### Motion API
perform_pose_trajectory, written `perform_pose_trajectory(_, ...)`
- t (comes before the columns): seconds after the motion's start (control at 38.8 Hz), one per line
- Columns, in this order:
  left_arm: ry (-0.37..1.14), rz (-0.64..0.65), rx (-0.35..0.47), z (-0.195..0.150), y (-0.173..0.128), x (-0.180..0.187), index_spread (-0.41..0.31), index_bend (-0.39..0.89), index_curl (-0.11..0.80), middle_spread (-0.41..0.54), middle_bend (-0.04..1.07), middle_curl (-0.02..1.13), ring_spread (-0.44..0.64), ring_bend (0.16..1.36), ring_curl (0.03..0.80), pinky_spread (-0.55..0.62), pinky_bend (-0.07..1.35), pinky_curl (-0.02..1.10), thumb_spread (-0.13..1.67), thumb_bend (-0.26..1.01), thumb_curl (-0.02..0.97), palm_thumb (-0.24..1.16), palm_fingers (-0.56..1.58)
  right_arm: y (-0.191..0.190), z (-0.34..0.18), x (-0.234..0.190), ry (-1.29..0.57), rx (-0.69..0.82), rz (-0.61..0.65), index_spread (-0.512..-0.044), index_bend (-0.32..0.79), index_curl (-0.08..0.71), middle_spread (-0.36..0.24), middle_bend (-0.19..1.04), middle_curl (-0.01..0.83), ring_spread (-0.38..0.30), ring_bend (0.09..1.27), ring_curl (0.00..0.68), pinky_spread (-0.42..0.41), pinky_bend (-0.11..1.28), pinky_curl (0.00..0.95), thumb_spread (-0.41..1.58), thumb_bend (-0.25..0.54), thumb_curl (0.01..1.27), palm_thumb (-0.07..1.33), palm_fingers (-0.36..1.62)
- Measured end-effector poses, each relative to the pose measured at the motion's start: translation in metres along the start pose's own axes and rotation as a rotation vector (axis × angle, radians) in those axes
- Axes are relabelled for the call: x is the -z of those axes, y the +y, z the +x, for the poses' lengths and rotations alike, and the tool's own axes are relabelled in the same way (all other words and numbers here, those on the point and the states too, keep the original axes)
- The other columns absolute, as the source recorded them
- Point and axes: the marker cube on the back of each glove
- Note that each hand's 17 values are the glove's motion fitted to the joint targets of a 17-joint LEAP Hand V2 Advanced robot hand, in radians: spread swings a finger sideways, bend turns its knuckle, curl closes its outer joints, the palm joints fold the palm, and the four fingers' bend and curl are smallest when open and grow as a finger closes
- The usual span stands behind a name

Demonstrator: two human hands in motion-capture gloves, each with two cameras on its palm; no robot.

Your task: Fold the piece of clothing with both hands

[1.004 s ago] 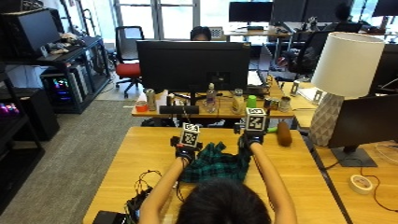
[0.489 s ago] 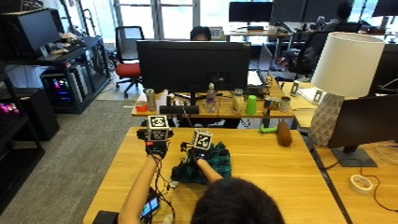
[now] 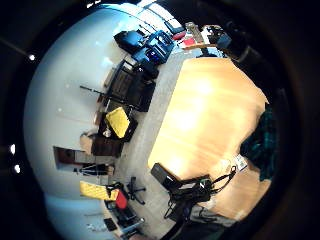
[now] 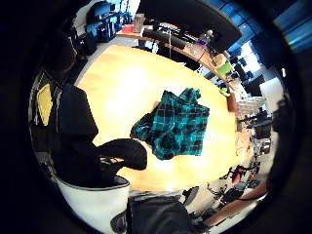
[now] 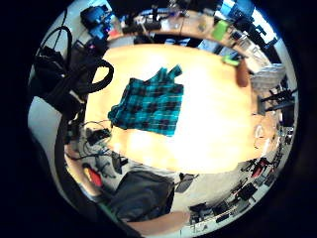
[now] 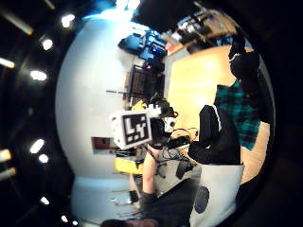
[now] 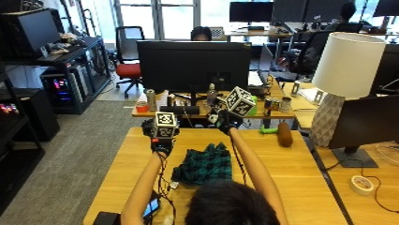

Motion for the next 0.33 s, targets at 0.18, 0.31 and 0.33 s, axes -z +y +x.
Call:
perform_pose_trajectory(0.18, -0.019, 0.009, -0.023, 0.014, -0.005, 0.012, -0.155, 0.63, 0.509, 0.107, 0.12, 0.2, 0.16, 0.47, 0.281, 0.18, 0.32, 0.32, 1.38, 0.03, 0.444, 0.47, 0.49, 0.034, -0.003, 0.09, 0.13, 0.028, 0.158, -0.238, 0.11, 0.213, -0.132, 0.29, 0.481, -0.207, 0.57, 0.416, -0.25, 0.61, 0.372, 0.87, 0.044, 0.53, 0.95, 1.15)
perform_pose_trajectory(0.31, -0.019, 0.0, -0.03, 0.02, 0.004, 0.024, -0.162, 0.62, 0.509, 0.099, 0.12, 0.2, 0.15, 0.46, 0.285, 0.17, 0.31, 0.32, 1.4, 0.02, 0.437, 0.45, 0.49, 0.039, 0.016, 0.107, 0.173, -0.013, 0.184, -0.234, 0.11, 0.224, -0.124, 0.29, 0.478, -0.199, 0.56, 0.414, -0.235, 0.6, 0.368, 0.89, 0.017, 0.52, 0.97, 1.15)
perform_pose_trajectory(0.33, -0.018, -0.003, -0.03, 0.02, 0.006, 0.026, -0.163, 0.62, 0.509, 0.096, 0.12, 0.2, 0.15, 0.46, 0.285, 0.17, 0.31, 0.32, 1.41, 0.02, 0.437, 0.44, 0.49, 0.039, 0.019, 0.108, 0.174, -0.017, 0.185, -0.23, 0.11, 0.226, -0.121, 0.29, 0.477, -0.195, 0.56, 0.414, -0.234, 0.59, 0.366, 0.89, 0.011, 0.52, 0.97, 1.15)
